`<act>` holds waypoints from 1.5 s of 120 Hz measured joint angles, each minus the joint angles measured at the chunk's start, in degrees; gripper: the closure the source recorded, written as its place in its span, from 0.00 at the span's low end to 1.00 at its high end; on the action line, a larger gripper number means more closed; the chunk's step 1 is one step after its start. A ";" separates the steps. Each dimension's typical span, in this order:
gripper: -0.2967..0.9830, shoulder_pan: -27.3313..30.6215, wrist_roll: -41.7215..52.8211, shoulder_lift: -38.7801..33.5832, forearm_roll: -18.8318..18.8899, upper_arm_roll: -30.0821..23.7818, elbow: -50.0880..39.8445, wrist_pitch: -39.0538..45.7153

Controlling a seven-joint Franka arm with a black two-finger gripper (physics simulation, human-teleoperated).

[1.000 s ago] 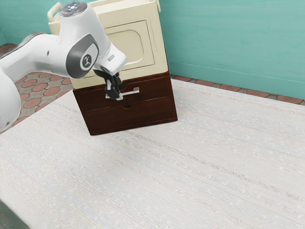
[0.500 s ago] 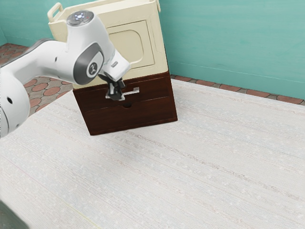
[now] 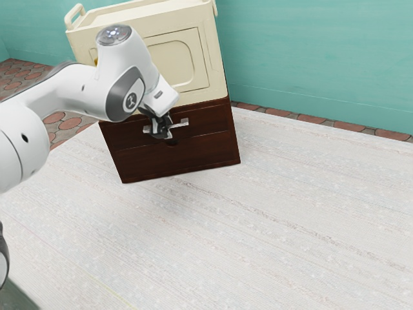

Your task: Pull the drawer handle with one arm to open the drawer

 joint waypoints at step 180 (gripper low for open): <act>0.74 -3.05 -4.52 -13.50 -0.97 -0.39 -17.32 0.48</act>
